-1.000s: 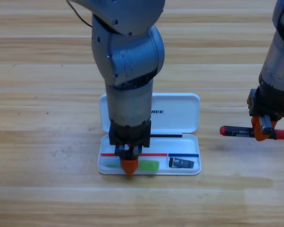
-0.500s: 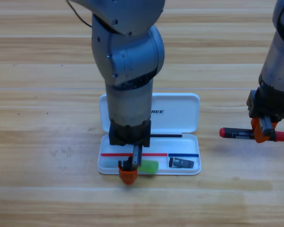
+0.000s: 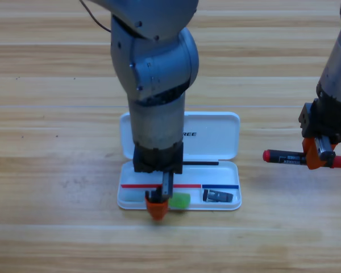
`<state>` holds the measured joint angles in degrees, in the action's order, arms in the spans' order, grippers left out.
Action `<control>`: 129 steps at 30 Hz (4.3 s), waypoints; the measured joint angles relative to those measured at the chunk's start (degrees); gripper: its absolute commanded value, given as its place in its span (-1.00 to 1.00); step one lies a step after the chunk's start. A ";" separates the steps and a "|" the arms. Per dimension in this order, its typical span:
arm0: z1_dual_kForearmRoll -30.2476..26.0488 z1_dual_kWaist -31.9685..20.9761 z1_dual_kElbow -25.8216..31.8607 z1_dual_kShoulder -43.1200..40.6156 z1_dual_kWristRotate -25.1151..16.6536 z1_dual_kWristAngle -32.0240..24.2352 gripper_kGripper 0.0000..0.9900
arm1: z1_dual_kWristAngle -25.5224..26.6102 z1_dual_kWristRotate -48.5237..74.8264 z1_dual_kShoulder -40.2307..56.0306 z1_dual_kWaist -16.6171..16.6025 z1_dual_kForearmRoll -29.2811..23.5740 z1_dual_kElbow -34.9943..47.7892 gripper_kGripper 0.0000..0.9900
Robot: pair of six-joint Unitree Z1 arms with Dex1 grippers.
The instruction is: Clean up eraser and pencils
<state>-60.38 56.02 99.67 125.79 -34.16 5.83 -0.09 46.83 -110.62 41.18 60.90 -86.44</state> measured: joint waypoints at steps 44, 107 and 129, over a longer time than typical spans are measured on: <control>-1.67 3.13 -1.31 -9.94 -1.27 -0.11 -1.00 | 1.18 -1.44 -0.50 5.41 0.08 -2.33 -1.00; 4.99 3.29 -2.34 -0.80 -2.03 -5.11 -1.00 | -10.88 -11.10 -3.47 9.16 4.15 -5.18 -1.00; 5.30 3.29 -2.35 -1.51 -2.70 -1.66 -1.00 | -10.09 -11.10 -3.47 8.59 4.15 -5.28 -1.00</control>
<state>-55.08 59.31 97.31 124.28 -36.86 4.17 -10.18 35.73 -114.09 49.78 65.05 -91.72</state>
